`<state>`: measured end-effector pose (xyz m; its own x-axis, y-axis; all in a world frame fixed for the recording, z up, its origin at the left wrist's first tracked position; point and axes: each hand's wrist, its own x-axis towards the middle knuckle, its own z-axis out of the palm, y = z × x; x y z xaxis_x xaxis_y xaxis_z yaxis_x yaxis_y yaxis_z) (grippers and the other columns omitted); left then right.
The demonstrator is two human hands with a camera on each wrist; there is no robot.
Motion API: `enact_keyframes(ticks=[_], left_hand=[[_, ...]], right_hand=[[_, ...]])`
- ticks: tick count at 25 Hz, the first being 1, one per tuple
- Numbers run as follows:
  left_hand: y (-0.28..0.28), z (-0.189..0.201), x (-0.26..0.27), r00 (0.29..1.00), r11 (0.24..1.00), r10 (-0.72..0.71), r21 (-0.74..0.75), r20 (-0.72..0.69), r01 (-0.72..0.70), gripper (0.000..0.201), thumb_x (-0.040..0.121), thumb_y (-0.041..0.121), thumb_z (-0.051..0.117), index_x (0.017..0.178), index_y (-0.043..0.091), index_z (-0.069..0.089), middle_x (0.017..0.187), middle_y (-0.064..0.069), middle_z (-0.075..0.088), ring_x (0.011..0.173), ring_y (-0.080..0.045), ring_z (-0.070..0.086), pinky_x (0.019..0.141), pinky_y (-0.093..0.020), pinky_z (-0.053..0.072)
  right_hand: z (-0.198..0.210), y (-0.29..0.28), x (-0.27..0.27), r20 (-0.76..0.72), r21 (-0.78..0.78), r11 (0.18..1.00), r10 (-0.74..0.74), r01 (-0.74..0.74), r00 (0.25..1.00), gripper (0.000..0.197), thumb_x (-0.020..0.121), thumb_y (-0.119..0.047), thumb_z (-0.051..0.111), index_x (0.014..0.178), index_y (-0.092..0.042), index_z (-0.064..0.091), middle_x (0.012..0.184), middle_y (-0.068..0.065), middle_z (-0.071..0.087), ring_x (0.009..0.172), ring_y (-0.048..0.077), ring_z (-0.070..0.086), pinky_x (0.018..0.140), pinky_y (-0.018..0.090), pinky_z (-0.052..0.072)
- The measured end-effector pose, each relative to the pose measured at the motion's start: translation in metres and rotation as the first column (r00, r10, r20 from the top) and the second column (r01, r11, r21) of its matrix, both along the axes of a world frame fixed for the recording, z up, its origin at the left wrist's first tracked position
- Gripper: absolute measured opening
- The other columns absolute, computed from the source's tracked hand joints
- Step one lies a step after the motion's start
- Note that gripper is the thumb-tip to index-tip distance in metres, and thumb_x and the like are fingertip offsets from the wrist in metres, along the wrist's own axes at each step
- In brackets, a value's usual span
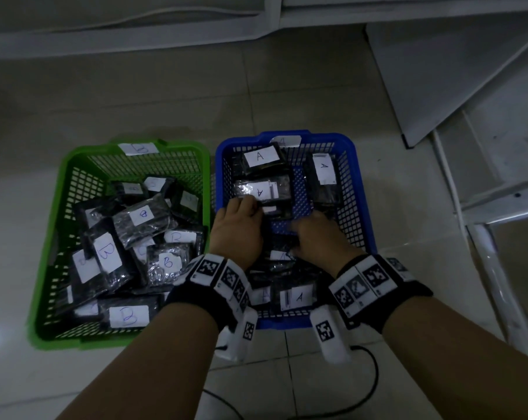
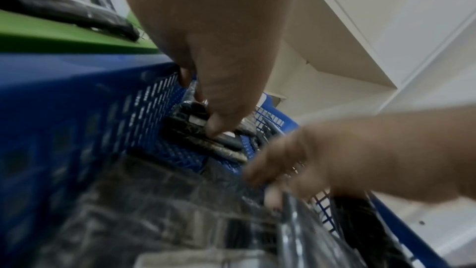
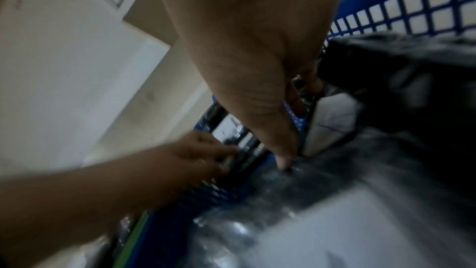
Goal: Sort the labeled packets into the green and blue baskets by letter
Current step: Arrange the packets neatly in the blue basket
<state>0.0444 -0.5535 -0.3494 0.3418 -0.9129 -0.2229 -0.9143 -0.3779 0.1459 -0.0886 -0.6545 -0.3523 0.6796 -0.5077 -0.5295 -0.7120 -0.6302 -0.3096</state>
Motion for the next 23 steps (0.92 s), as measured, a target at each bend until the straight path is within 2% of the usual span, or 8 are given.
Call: enact_keyframes(ticks=[2, 5, 9, 11, 15, 18, 20, 23], left_hand=[[0.003, 0.002, 0.002, 0.998, 0.997, 0.035, -0.072, -0.055, -0.039, 0.037, 0.087, 0.022, 0.048, 0.123, 0.02, 0.058, 0.128, -0.003, 0.044, 0.115, -0.026, 0.039, 0.092, -0.037, 0.036], [0.017, 0.005, 0.003, 0.997, 0.991, 0.075, -0.105, -0.025, -0.077, 0.03, 0.085, 0.022, 0.053, 0.113, 0.028, 0.063, 0.118, 0.006, 0.054, 0.113, -0.022, 0.043, 0.092, -0.037, 0.032], [0.037, 0.005, 0.003, 0.999, 0.999, 0.031, -0.026, -0.044, -0.032, 0.041, 0.082, 0.038, 0.059, 0.123, 0.036, 0.053, 0.122, 0.015, 0.06, 0.126, -0.018, 0.035, 0.103, -0.045, 0.009], [0.041, 0.002, 0.002, 0.999, 0.999, 0.015, -0.052, -0.042, -0.017, 0.051, 0.08, 0.037, 0.062, 0.129, 0.033, 0.049, 0.127, 0.012, 0.057, 0.128, -0.019, 0.037, 0.107, -0.048, 0.006], [0.041, -0.004, 0.005, 0.999, 0.98, 0.038, -0.193, -0.028, -0.043, 0.054, 0.075, 0.022, 0.065, 0.127, 0.025, 0.054, 0.125, 0.002, 0.055, 0.12, -0.025, 0.045, 0.112, -0.049, 0.02], [0.042, -0.007, 0.009, 0.997, 0.986, 0.003, -0.165, 0.071, 0.008, 0.042, 0.07, 0.021, 0.07, 0.112, 0.024, 0.066, 0.116, 0.005, 0.061, 0.121, -0.024, 0.043, 0.112, -0.062, 0.008], [0.043, -0.001, 0.008, 0.99, 0.997, -0.032, -0.06, 0.136, 0.041, 0.032, 0.073, 0.027, 0.07, 0.105, 0.028, 0.07, 0.11, 0.01, 0.064, 0.125, -0.024, 0.042, 0.107, -0.069, -0.007], [0.039, 0.012, 0.006, 0.984, 0.993, -0.088, 0.088, 0.154, 0.075, 0.04, 0.078, 0.038, 0.063, 0.118, 0.034, 0.062, 0.122, 0.014, 0.058, 0.135, -0.023, 0.031, 0.102, -0.068, -0.021]], right_hand=[[-0.004, 0.005, -0.001, -0.142, -0.067, 0.985, 0.147, -0.158, 0.979, 0.048, 0.085, -0.038, 0.064, 0.129, -0.02, 0.054, 0.131, 0.007, 0.05, 0.126, 0.027, 0.038, 0.105, 0.048, 0.029], [0.002, -0.002, 0.005, -0.107, -0.022, 0.994, 0.106, -0.109, 0.989, 0.055, 0.077, -0.041, 0.07, 0.125, -0.023, 0.052, 0.127, 0.006, 0.047, 0.125, 0.027, 0.038, 0.105, 0.051, 0.026], [0.013, -0.008, 0.011, -0.087, 0.125, 0.988, 0.099, -0.088, 0.991, 0.041, 0.07, -0.04, 0.072, 0.1, -0.031, 0.046, 0.079, -0.009, 0.05, 0.092, 0.021, 0.053, 0.105, 0.049, 0.024], [0.01, -0.006, 0.016, 0.001, 0.113, 0.99, 0.081, -0.081, 0.997, 0.035, 0.072, -0.041, 0.069, 0.095, -0.031, 0.045, 0.072, -0.012, 0.052, 0.079, 0.018, 0.053, 0.104, 0.047, 0.028], [0.006, -0.005, 0.026, 0.299, 0.245, 0.968, -0.126, 0.052, 0.946, 0.024, 0.079, -0.028, 0.067, 0.102, -0.026, 0.06, 0.093, -0.004, 0.067, 0.087, 0.018, 0.062, 0.089, 0.036, 0.048], [0.002, -0.001, 0.03, 0.336, 0.327, 0.944, -0.075, -0.041, 0.939, 0.027, 0.086, -0.01, 0.062, 0.111, -0.017, 0.069, 0.106, 0.004, 0.062, 0.098, 0.015, 0.057, 0.08, 0.015, 0.043], [0.001, -0.003, 0.026, 0.291, 0.196, 0.981, -0.052, -0.006, 0.955, 0.026, 0.087, -0.014, 0.063, 0.113, -0.017, 0.066, 0.113, 0.009, 0.055, 0.105, 0.021, 0.054, 0.083, 0.021, 0.042], [-0.002, -0.013, 0.008, 0.033, 0.046, 0.998, 0.05, -0.051, 0.998, 0.046, 0.083, -0.027, 0.069, 0.125, -0.018, 0.053, 0.126, 0.009, 0.051, 0.115, 0.026, 0.049, 0.092, 0.035, 0.045]])
